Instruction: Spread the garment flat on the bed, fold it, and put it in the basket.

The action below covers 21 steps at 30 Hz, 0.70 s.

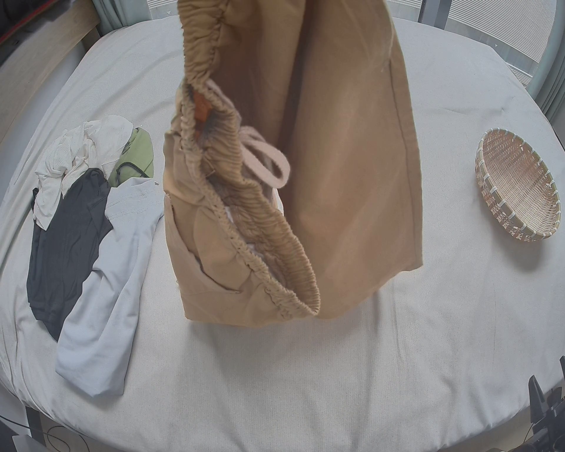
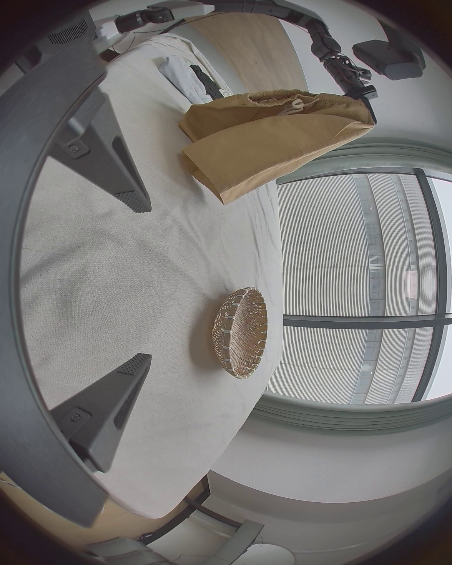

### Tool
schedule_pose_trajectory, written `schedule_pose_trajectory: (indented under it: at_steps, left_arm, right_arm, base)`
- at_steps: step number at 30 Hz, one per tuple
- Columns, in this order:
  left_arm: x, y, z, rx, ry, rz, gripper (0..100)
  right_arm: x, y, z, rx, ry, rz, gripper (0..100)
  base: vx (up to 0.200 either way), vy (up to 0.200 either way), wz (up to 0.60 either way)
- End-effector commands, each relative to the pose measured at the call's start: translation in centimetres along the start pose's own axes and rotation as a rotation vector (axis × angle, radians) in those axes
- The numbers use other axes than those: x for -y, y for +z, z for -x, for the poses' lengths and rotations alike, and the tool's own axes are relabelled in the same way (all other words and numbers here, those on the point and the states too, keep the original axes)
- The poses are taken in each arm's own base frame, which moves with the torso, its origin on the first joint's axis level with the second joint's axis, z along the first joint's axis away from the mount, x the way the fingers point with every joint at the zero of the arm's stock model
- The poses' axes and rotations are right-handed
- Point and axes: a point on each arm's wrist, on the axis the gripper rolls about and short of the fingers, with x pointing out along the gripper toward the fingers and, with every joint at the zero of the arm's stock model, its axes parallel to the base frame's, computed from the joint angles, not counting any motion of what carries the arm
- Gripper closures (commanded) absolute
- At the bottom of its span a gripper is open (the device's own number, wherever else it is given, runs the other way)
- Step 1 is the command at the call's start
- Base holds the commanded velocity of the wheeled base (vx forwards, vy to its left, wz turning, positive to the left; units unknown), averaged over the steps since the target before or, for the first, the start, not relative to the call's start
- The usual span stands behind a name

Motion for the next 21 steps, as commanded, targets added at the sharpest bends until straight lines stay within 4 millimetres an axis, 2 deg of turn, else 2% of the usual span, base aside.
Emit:
schedule_pose_trajectory:
  at_steps: [1,6,7,8,9,11,13,14,15,16,18,19,20,21]
  left_arm:
    - [-1.4,0.0,-0.6,-0.003,0.032,-0.003,100]
    - [-1.3,0.0,-0.6,0.001,0.023,-0.004,100]
    - [-1.4,0.0,-0.7,0.002,0.022,-0.005,100]
    - [-1.4,0.0,-0.7,0.002,0.022,-0.005,100]
    - [-1.5,0.0,-0.8,0.002,0.02,-0.006,100]
    - [-1.8,-0.1,-1.2,0.0,0.018,-0.006,100]
    - [-1.7,-0.1,-1.3,0.005,0.01,-0.007,100]
    - [-1.7,-0.1,-1.4,0.011,0.003,-0.01,100]
    - [-1.7,-0.1,-1.4,0.011,0.003,-0.01,100]
    - [-1.8,-0.1,-1.5,0.014,0.001,-0.012,100]
    - [-1.8,-0.2,-1.7,0.01,-0.001,-0.009,100]
    - [-1.8,-0.2,-1.6,0.01,-0.001,-0.009,100]
    - [-1.7,-0.1,-1.7,0.013,-0.006,-0.011,100]
    - [-1.6,0.0,-1.7,0.017,-0.009,-0.013,100]
  right_arm:
    - [0.0,-0.5,0.0,0.002,-0.001,0.001,0]
    - [0.0,0.1,0.1,0.04,0.006,0.001,0]
    - [-0.1,4.2,1.1,0.193,-0.002,-0.001,0]
    - [-0.1,4.2,1.1,0.193,-0.002,-0.001,0]
    - [-0.2,7.4,1.0,0.212,-0.004,0.001,0]
    - [-0.2,9.7,0.2,0.187,0.02,0.004,0]
    - [-0.3,10.2,-0.4,0.162,0.06,0.001,0]
    - [-0.4,10.3,-1.5,0.1,0.118,-0.011,0]
    - [-0.4,10.3,-1.5,0.1,0.118,-0.011,0]
    - [-0.6,10.0,-3.4,-0.015,0.226,-0.089,0]
    - [-1.0,10.3,-4.6,-0.086,0.345,-0.22,0]
    - [-1.0,10.4,-4.7,-0.089,0.355,-0.229,0]
    - [-1.4,11.0,-6.1,-0.142,0.442,-0.329,0]
    - [-1.6,11.1,-7.0,-0.165,0.459,-0.351,0]
  base:
    - [0.0,0.0,0.0]
    - [0.0,0.0,0.0]
    - [0.0,0.0,0.0]
    - [0.0,0.0,0.0]
    - [0.0,0.0,0.0]
    - [0.0,0.0,0.0]
    - [0.0,0.0,0.0]
    - [0.0,0.0,0.0]
    - [0.0,0.0,0.0]
    - [0.0,0.0,0.0]
    - [0.0,0.0,0.0]
    - [0.0,0.0,0.0]
    - [0.0,0.0,0.0]
    - [0.0,0.0,0.0]
